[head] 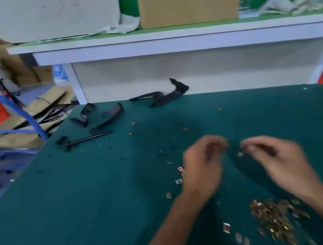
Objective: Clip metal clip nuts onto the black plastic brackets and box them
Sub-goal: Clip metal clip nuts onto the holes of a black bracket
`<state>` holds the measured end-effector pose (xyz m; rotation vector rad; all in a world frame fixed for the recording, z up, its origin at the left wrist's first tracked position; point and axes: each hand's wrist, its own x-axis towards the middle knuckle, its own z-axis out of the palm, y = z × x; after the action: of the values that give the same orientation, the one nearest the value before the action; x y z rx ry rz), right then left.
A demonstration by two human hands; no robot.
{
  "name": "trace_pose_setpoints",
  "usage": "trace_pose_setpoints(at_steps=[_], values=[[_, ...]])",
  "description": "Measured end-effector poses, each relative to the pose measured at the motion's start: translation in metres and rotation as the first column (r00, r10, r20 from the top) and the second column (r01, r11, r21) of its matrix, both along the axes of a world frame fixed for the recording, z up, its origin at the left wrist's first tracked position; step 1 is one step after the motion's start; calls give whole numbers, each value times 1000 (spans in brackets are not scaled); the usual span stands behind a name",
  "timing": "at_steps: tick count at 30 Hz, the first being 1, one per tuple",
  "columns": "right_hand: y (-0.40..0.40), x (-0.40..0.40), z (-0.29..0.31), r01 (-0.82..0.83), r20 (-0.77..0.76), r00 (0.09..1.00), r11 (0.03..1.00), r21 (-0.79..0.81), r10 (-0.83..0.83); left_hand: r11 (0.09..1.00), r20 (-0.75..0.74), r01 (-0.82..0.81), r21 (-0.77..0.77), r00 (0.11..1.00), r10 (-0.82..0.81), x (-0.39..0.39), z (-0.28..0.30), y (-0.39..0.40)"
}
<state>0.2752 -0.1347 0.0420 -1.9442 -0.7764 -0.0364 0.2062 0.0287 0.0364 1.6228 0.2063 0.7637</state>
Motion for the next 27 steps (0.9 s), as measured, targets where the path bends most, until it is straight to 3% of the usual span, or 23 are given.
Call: trace_pose_setpoints(at_steps=[2, 3, 5, 8, 10, 15, 20, 24, 27], values=[[79, 12, 6, -129, 29, 990, 959, -250, 141, 957, -63, -282, -61, 958, 278, -39, -27, 58], [116, 22, 4, -222, 14, 969, 893, -391, 247, 898, -105, -423, -122, 905, 412, -56, -43, 78], [187, 51, -11, -278, -3, 947, 813, -512, 321, 855, -111, -508, -109, 861, 497, -68, -58, 98], [271, 89, -27, -226, 41, 954, 806, -548, 296, 910, -125, -416, 6, 902, 413, -58, -65, 91], [315, 115, -34, -162, 56, 971, 813, -559, 232, 942, -216, -322, 91, 917, 334, -53, -66, 91], [373, 176, -46, -9, 238, 944, 740, -673, 228, 946, -235, -316, 77, 916, 326, -46, -61, 96], [396, 199, -47, 47, 293, 923, 684, -728, 249, 949, -233, -303, 91, 920, 316, -44, -66, 98], [380, 176, -32, 92, 420, 826, 646, -758, 376, 958, -254, -285, 43, 924, 286, -46, -63, 98], [350, 143, -18, 77, 508, 682, 639, -766, 526, 931, -221, -364, 35, 905, 363, -48, -60, 99]])
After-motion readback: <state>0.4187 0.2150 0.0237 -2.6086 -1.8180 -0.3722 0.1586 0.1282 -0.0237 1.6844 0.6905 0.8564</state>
